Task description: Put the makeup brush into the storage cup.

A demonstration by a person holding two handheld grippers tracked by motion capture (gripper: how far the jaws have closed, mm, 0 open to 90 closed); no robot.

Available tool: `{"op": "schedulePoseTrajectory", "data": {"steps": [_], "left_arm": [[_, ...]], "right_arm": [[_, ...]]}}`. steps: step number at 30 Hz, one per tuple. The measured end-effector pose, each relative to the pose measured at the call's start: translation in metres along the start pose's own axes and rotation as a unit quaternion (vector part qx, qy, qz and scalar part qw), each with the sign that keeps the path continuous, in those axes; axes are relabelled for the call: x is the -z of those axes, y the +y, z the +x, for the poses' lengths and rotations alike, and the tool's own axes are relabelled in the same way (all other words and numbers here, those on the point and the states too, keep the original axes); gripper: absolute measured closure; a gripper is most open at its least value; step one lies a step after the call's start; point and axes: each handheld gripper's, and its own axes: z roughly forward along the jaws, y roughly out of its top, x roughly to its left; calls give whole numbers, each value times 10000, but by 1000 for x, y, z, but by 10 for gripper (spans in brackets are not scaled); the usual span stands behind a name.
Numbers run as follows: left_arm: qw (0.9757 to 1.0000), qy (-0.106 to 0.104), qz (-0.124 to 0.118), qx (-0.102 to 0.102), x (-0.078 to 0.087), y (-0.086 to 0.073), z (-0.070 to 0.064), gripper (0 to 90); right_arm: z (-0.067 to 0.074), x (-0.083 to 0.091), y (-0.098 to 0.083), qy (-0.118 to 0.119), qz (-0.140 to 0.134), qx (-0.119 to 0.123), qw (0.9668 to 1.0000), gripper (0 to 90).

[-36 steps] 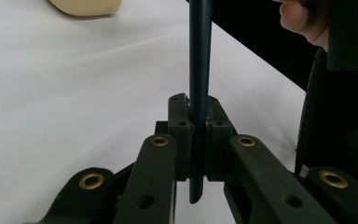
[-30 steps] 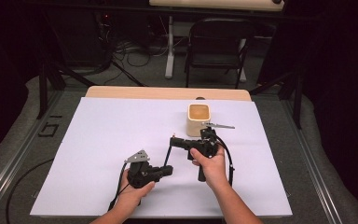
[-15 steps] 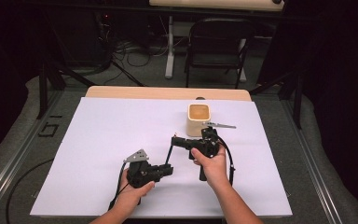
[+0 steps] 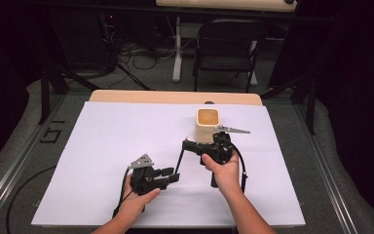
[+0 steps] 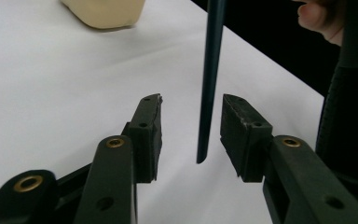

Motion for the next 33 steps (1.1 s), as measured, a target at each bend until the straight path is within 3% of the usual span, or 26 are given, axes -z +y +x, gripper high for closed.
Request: {"op": "schedulePoseTrajectory", "data": {"steps": [12, 24, 33], "left_arm": [[9990, 441, -22, -27, 9, 3, 6, 502], [9954, 961, 37, -3, 20, 9, 18, 445], [9931, 1167, 115, 71, 29, 14, 28, 422]], "right_arm": [[0, 8, 5, -303, -48, 259, 9992, 845], [-3, 13, 8, -497, -129, 378, 9980, 845], [4, 17, 13, -726, -137, 735, 9946, 845]]}}
